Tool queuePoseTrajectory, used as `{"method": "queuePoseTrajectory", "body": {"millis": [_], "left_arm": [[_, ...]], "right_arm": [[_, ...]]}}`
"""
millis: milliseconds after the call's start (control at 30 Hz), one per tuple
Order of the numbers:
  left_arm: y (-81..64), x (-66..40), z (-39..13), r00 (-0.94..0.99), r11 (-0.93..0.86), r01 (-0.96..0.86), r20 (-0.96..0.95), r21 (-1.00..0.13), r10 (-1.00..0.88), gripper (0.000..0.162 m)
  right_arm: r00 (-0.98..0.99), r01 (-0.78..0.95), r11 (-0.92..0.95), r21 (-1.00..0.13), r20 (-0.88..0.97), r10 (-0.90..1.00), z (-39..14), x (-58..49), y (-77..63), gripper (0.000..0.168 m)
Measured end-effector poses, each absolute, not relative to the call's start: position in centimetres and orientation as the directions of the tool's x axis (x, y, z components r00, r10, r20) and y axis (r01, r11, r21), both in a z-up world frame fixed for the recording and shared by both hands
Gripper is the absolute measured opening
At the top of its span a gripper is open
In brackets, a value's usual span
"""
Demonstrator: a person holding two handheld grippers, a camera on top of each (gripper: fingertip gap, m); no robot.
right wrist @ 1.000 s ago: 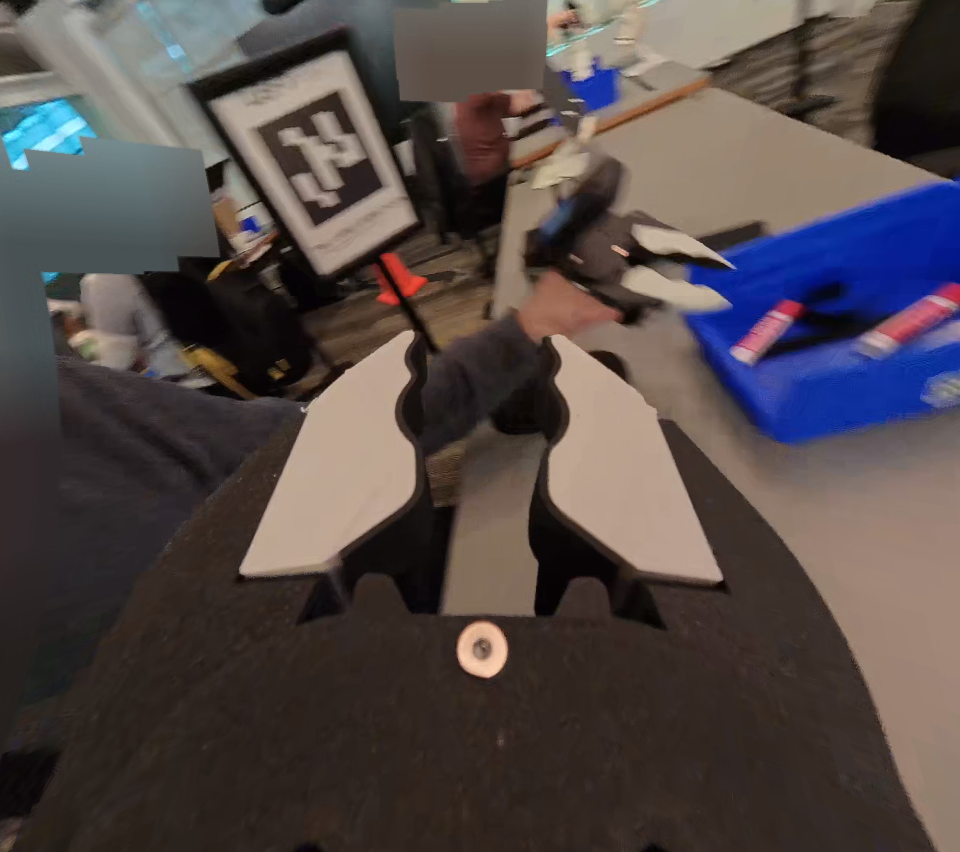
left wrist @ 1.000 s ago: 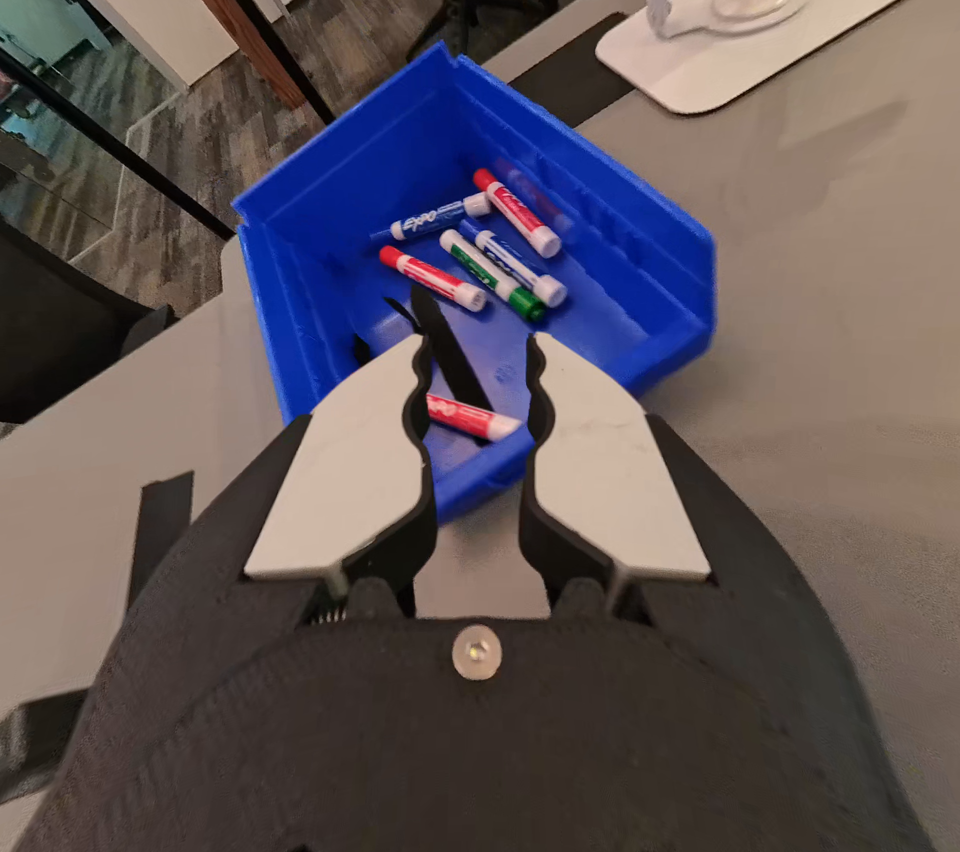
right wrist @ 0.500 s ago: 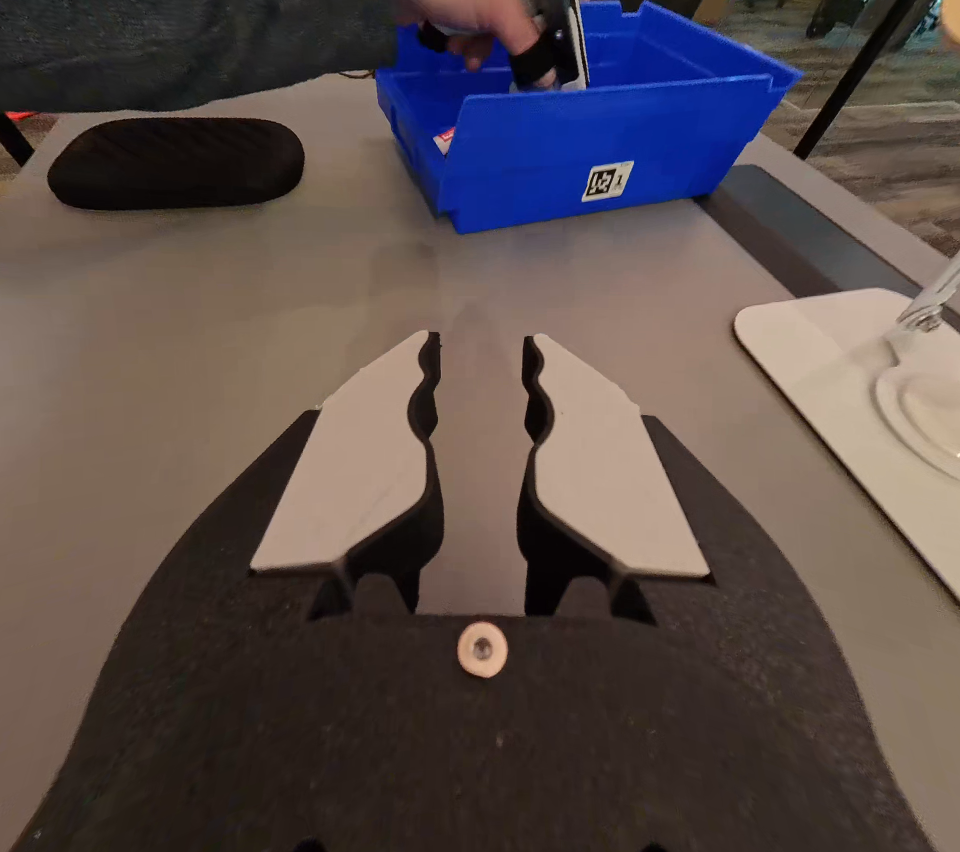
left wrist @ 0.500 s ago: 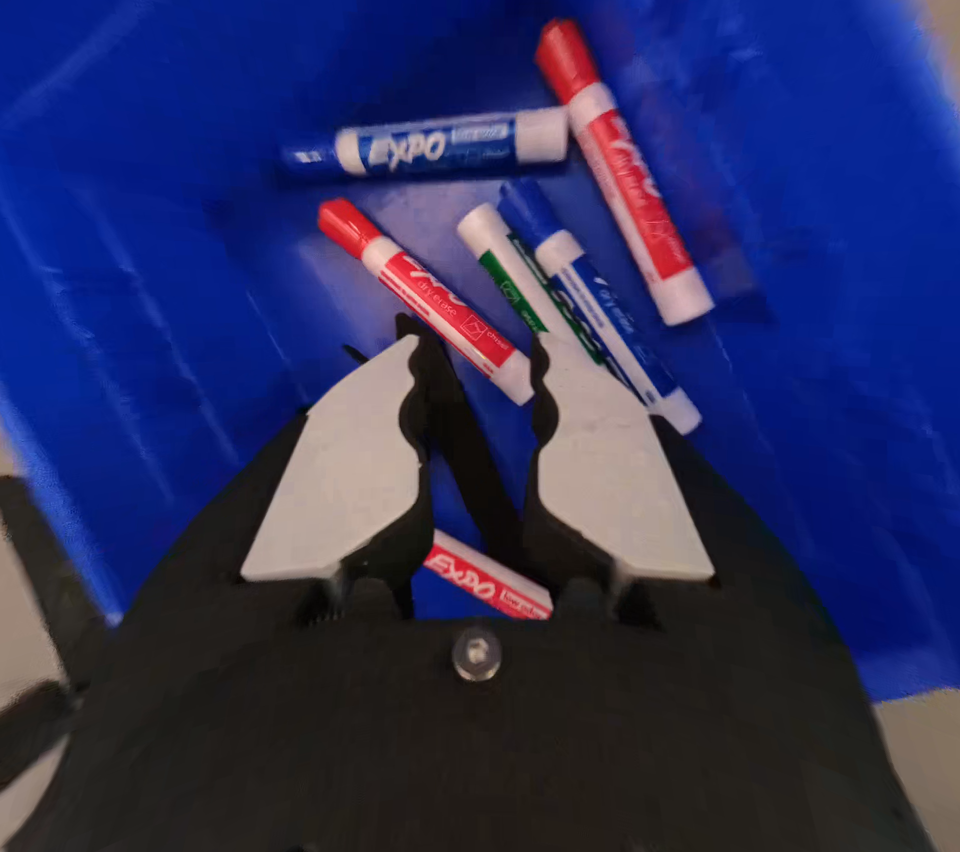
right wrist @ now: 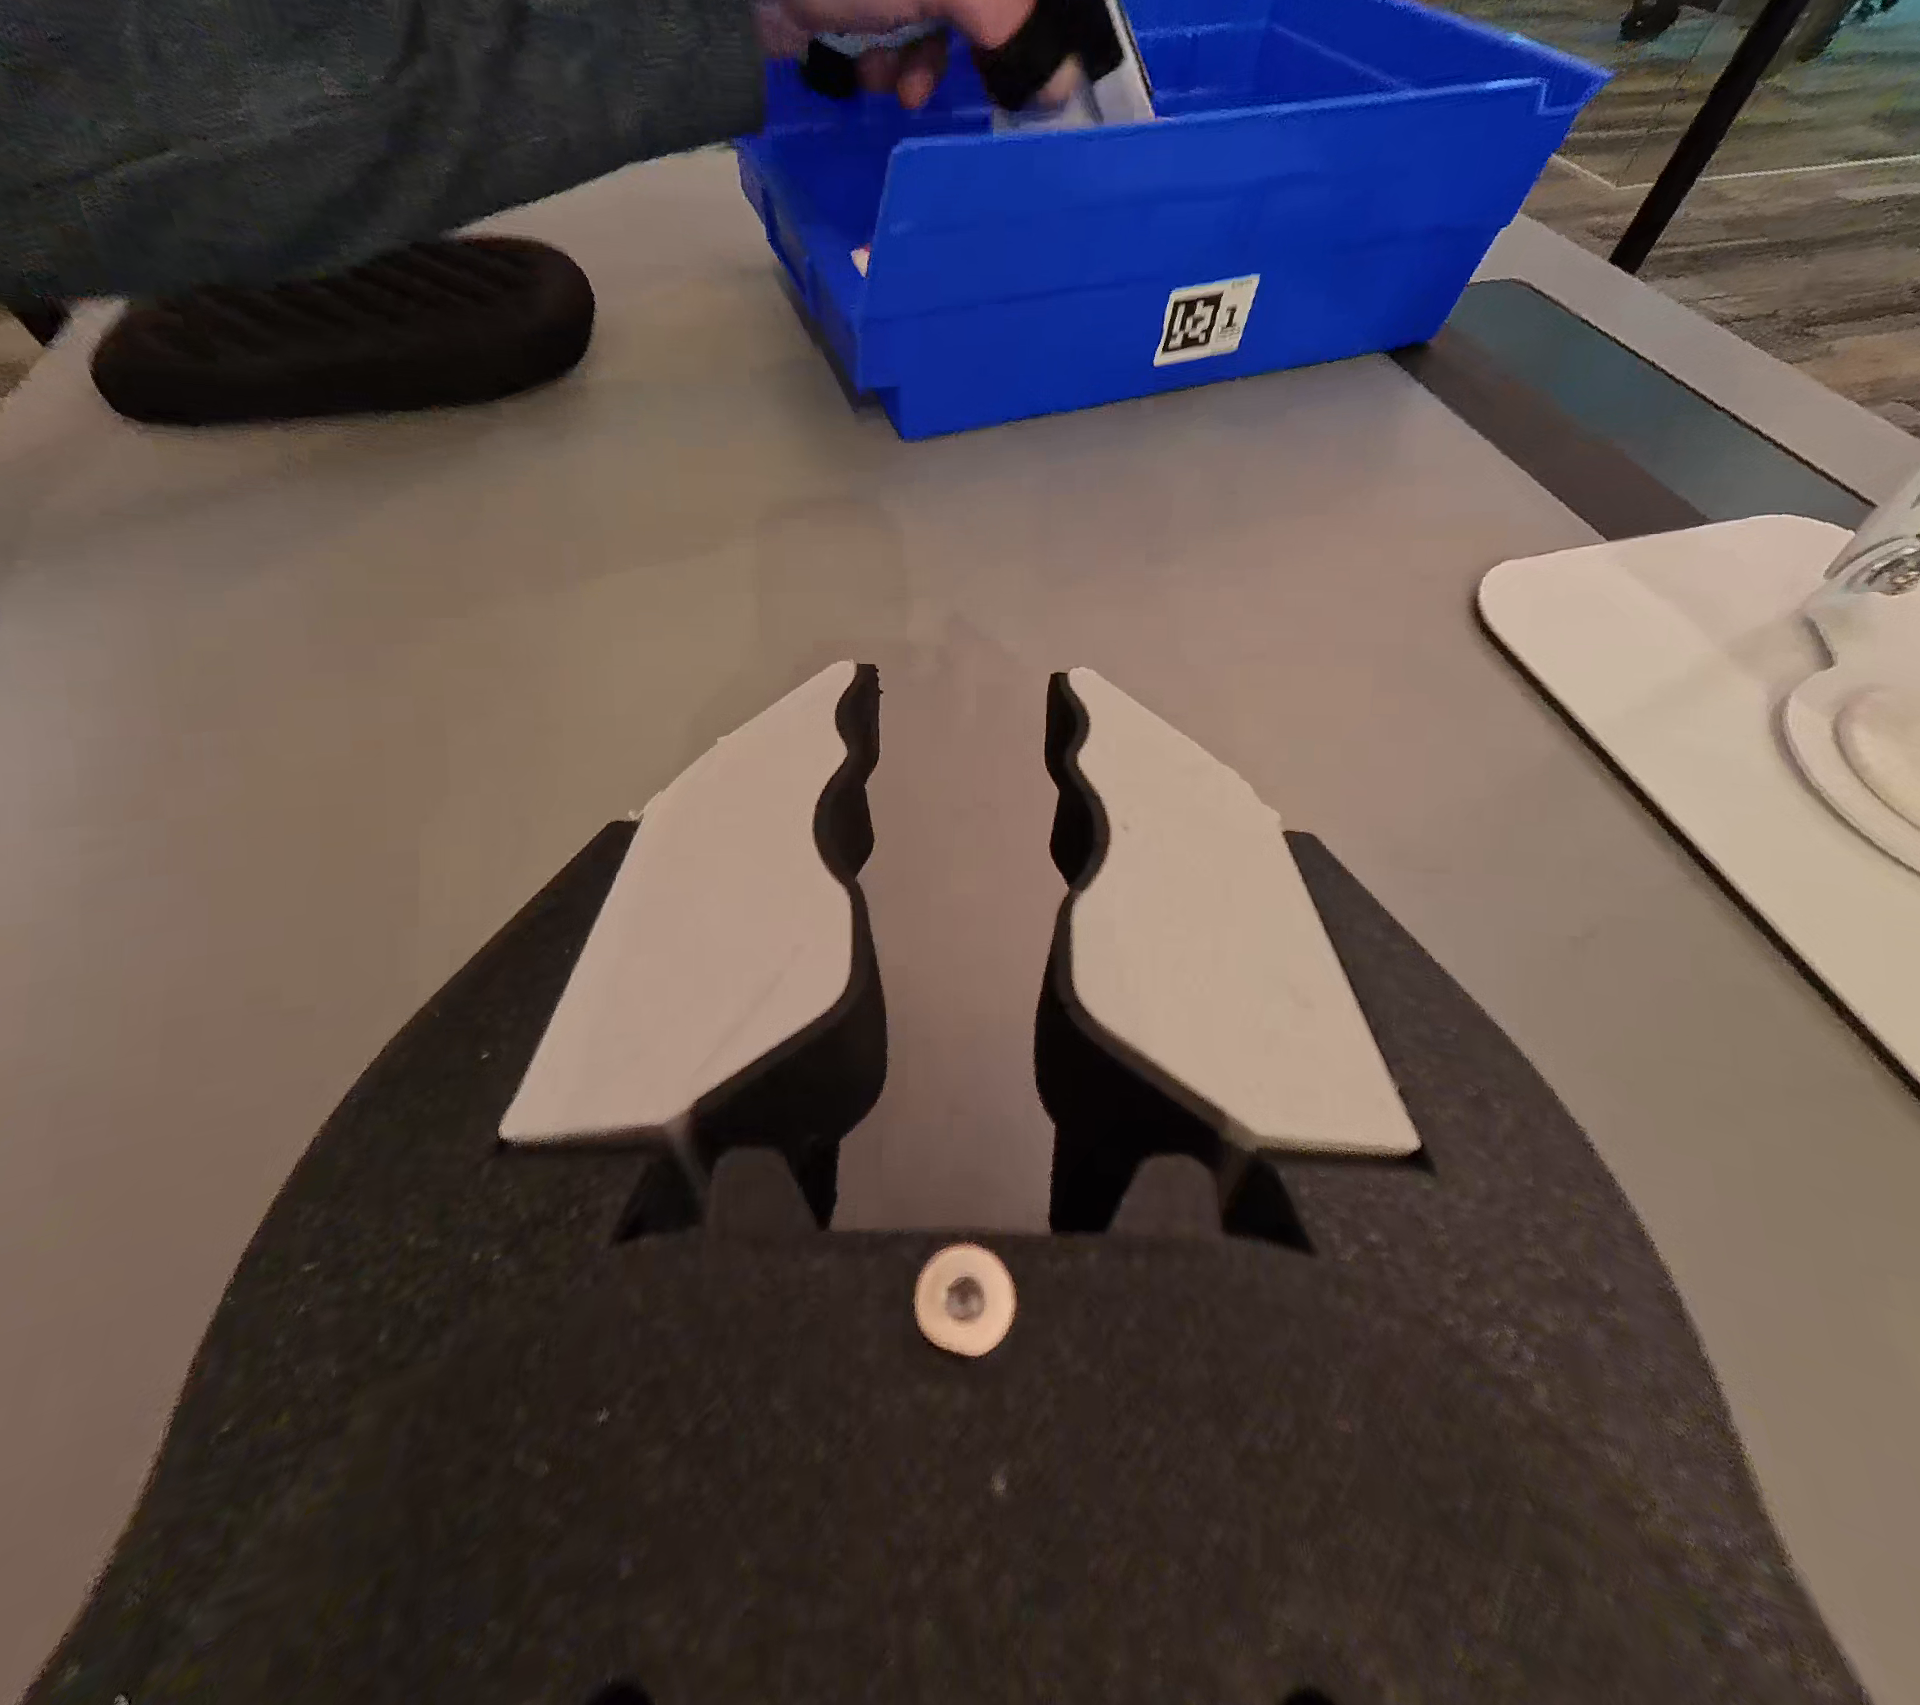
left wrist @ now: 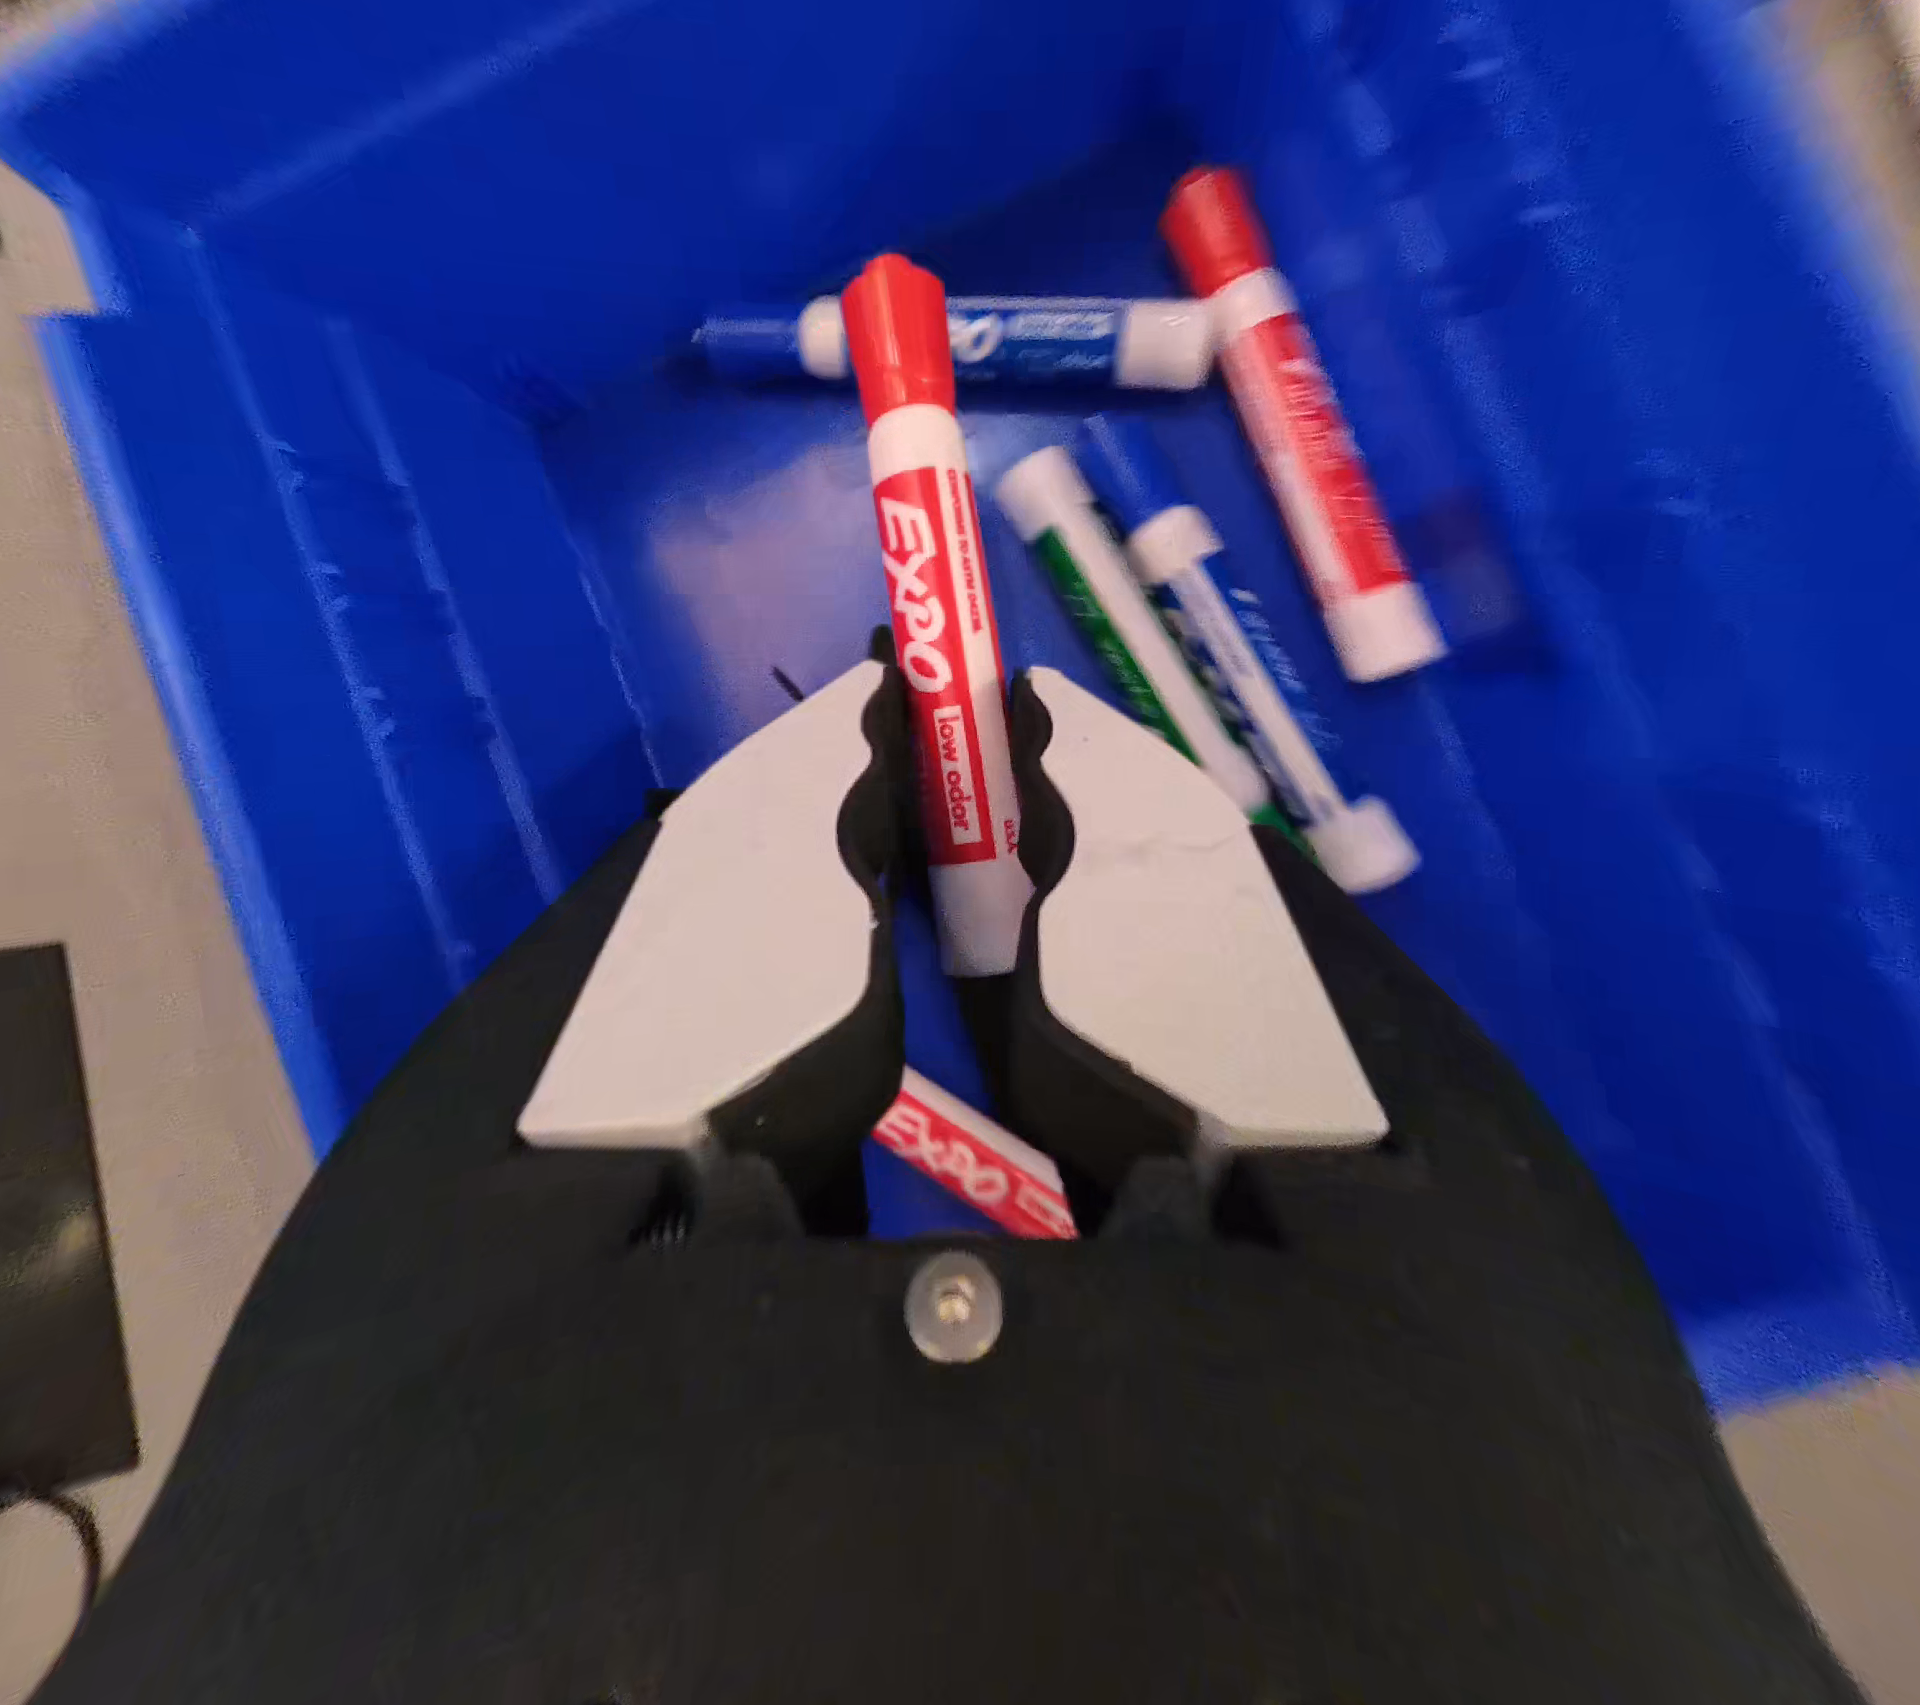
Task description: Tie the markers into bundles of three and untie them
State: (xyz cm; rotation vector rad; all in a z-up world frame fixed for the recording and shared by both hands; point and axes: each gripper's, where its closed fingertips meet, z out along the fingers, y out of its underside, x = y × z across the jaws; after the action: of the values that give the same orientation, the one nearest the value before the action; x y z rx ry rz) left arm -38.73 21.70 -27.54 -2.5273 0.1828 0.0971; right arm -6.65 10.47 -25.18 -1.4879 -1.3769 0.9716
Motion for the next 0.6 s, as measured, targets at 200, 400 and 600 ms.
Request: {"method": "queuePoseTrajectory", "body": {"millis": [200, 400, 600], "left_arm": [[14.8, -31.9, -18.6, 0.981, -0.492, -0.106, -0.011, -0.864, -0.192, 0.019], [4.5, -19.8, -15.5, 0.944, -0.242, -0.107, -0.022, -0.964, -0.330, 0.019], [-2.0, -14.3, -16.8, 0.931, -0.185, -0.151, -0.077, -0.971, -0.356, 0.019]], "right_arm": [[-0.026, 0.120, -0.137, -0.983, -0.141, 0.990, -17.7, -8.9, 9.0, 0.032], [-0.266, 0.023, -0.324, -0.946, -0.318, 0.910, -13.1, -13.8, 5.2, 0.049], [-0.515, 0.062, -0.446, -0.893, -0.411, 0.752, -12.5, -15.7, -1.1, 0.036]]}}
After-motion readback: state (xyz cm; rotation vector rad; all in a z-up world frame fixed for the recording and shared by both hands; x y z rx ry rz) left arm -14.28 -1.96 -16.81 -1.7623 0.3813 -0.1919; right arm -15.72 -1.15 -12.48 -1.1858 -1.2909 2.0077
